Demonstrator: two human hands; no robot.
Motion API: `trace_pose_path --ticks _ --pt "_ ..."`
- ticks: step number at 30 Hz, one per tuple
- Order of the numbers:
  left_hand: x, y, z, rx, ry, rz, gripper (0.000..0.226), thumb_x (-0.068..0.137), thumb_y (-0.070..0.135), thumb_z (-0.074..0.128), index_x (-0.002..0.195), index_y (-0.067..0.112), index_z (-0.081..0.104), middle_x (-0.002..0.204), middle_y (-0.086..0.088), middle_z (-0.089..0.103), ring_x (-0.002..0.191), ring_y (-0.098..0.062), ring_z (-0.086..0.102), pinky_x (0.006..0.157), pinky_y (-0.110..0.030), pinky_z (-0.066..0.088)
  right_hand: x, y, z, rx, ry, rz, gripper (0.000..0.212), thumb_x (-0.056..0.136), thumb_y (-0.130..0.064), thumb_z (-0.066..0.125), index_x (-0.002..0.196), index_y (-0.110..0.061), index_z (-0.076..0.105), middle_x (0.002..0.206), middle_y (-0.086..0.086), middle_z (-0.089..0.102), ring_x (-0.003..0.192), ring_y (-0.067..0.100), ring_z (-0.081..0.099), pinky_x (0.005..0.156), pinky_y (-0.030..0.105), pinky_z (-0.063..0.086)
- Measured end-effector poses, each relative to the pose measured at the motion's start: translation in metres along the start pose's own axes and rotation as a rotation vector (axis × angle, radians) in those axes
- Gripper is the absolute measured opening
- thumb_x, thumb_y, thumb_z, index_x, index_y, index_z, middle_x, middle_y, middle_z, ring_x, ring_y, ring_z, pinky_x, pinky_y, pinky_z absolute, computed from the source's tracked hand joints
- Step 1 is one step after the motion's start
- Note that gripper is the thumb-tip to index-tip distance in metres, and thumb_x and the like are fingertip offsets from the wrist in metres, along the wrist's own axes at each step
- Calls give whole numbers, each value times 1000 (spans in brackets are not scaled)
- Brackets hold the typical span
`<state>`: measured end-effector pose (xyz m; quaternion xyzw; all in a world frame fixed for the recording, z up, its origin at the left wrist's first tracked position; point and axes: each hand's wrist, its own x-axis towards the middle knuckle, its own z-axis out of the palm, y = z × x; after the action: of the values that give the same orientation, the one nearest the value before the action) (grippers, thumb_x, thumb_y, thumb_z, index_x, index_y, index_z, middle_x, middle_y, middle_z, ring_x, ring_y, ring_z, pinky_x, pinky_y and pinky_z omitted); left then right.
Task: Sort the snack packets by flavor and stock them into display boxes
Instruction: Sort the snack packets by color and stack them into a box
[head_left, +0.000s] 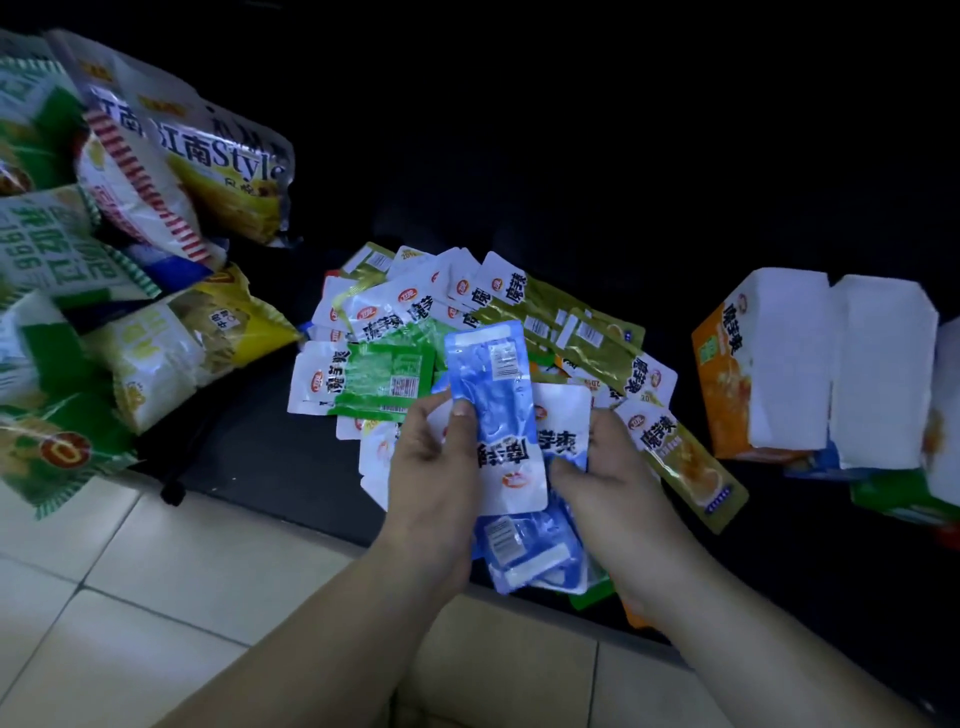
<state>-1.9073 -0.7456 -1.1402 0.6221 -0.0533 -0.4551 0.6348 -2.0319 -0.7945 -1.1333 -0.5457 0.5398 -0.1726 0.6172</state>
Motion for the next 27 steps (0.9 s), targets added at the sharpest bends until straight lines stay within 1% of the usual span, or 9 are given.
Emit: trace_pose_path --ticks 2,4,8,11,13,16,22,24,27 --pt "-3 -4 7 27 -9 13 7 106 33 55 106 28 60 99 -13 76 89 -38 74 76 -59 60 -4 4 6 70 9 48 36 98 -33 56 127 -54 53 127 -8 70 110 30 71 90 55 59" --pt "-6 -7 8 70 0 20 8 105 34 57 109 28 60 96 -12 76 91 -41 74 77 -60 61 -6 5 5 246 34 105 22 104 -31 51 117 -41 66 104 0 78 92 31 75 80 50 61" --pt "-14 -10 8 152 7 37 30 103 24 63 130 30 55 110 -14 73 88 -36 75 74 -54 64 -13 -2 5 233 14 117 35 95 -67 51 112 -41 69 103 -12 77 92 16 75 84 47 61" --pt "-13 -7 10 133 -7 41 62 101 14 65 150 41 38 137 18 55 88 -7 75 76 -37 64 -9 -1 5 91 -6 46 12 103 -39 56 113 -45 59 97 -23 73 85 4 72 84 44 62" --pt "-7 -3 9 59 -12 -10 69 102 11 63 156 42 33 145 18 52 102 -11 74 84 -42 63 -9 -1 3 92 -59 43 18 103 -33 58 113 -48 57 100 -22 73 87 3 73 84 41 62" --pt "-4 0 4 27 -141 -78 50 105 6 55 146 34 49 131 4 71 107 -23 75 82 -43 62 -12 -3 0 106 -112 41 29 100 -25 66 117 -46 58 106 -16 75 92 6 74 80 35 60" --pt "-13 -14 -14 300 -228 -17 39 106 30 55 144 37 50 108 12 75 83 -3 71 70 -22 55 -7 8 -12 181 -27 -6 40 101 -18 64 130 -45 56 117 -19 73 106 4 70 89 33 56" --pt "-24 -16 -14 411 -290 51 39 108 31 48 147 38 49 124 14 72 104 -3 70 86 -24 58 -4 7 -8 117 -86 21 39 101 -19 64 131 -43 56 120 -15 73 105 6 71 87 33 57" --pt "-31 -22 -12 511 -372 38 63 107 46 42 160 53 7 157 3 49 143 -33 44 113 -53 43 2 9 0 0 -123 44 46 96 -17 65 134 -39 52 123 0 71 92 14 69 88 45 61"
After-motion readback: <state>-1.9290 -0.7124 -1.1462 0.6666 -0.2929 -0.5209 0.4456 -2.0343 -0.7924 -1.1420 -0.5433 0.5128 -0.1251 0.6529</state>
